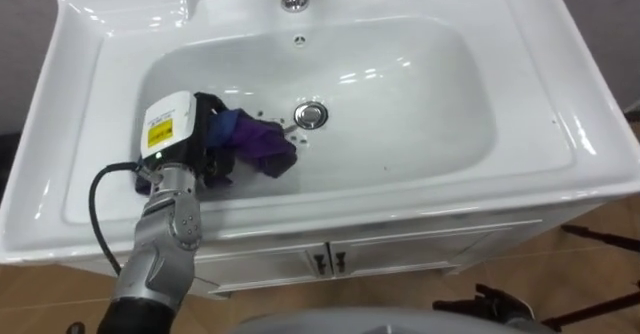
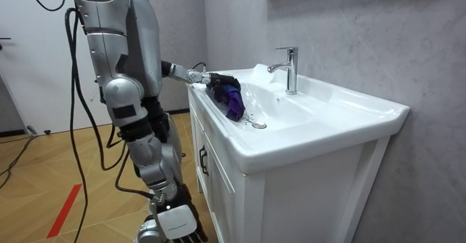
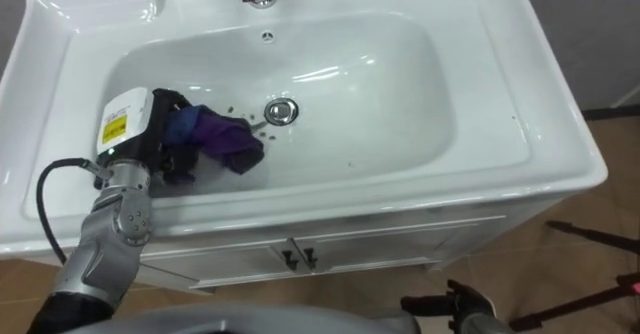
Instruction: Wipe basin
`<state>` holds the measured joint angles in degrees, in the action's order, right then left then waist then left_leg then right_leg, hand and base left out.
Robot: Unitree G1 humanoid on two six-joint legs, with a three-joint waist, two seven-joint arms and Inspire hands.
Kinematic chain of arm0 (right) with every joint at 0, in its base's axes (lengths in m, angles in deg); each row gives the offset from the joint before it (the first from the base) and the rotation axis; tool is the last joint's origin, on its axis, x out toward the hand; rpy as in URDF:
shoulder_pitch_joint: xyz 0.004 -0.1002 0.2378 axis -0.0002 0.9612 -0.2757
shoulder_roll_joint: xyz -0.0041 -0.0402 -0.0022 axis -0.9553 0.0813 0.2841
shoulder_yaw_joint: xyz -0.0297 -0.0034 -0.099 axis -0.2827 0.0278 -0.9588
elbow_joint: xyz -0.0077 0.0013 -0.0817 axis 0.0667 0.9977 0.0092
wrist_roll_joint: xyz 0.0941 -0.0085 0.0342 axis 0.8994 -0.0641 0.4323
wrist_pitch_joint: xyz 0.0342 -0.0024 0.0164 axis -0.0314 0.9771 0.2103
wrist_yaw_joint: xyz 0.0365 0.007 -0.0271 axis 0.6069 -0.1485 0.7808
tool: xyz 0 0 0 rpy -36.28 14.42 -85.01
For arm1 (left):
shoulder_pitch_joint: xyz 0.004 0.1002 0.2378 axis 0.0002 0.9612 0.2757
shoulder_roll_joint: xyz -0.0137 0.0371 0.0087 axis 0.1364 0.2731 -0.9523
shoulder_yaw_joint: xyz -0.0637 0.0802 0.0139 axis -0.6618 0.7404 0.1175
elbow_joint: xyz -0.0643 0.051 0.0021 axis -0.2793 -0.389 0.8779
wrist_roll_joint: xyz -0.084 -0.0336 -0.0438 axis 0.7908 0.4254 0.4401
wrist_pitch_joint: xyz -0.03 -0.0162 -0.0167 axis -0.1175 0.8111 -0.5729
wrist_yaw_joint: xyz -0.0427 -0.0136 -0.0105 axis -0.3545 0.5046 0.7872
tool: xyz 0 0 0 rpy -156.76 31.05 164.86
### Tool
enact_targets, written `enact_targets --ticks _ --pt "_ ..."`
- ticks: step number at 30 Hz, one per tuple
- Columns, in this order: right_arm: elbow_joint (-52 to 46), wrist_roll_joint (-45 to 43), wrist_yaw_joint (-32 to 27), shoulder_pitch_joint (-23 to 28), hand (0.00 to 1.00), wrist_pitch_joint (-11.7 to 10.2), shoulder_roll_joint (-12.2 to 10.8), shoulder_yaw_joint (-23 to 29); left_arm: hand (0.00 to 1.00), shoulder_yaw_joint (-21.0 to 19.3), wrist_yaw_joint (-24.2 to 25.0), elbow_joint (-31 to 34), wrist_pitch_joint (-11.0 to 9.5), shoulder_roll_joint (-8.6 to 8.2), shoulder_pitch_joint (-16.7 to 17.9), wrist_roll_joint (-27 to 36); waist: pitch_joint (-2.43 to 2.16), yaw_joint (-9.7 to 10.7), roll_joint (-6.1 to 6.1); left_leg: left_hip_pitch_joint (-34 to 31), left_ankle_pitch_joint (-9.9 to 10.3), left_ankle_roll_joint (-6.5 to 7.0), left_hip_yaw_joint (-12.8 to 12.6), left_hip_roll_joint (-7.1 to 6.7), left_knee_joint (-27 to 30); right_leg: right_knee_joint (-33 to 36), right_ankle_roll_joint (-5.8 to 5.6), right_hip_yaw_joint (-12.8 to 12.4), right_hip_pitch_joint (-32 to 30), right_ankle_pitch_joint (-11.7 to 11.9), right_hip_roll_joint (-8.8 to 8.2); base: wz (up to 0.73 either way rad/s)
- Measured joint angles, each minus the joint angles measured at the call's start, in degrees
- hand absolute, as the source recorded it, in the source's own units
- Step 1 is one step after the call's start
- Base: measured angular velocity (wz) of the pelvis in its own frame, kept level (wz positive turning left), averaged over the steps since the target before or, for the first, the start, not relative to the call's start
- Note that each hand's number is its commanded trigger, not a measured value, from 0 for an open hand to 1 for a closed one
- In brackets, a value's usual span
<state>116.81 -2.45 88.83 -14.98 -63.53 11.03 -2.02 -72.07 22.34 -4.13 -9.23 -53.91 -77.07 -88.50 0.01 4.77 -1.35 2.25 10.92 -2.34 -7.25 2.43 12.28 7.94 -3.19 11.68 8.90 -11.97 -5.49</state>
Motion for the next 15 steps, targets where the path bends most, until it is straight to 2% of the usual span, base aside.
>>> enact_targets --ticks 6,15 --pt "0.1 0.0 -0.2 0.2 0.00 0.3 0.4 0.0 1.00 0.0 2.1 0.0 1.1 0.11 -0.7 -1.3 0.06 0.1 -0.61 0.4 0.0 0.00 -0.4 0.01 0.1 -0.1 0.00 -0.6 0.2 0.0 -0.03 -0.04" --pt "-2.9 -1.7 -1.9 1.2 0.00 1.3 0.7 0.0 1.00 0.1 6.7 -2.6 4.5 0.64 -0.8 -4.8 0.31 1.2 -0.99 0.5 0.0 0.00 -0.7 0.07 -0.1 0.1 0.00 -0.6 0.1 0.0 -0.06 -0.01"
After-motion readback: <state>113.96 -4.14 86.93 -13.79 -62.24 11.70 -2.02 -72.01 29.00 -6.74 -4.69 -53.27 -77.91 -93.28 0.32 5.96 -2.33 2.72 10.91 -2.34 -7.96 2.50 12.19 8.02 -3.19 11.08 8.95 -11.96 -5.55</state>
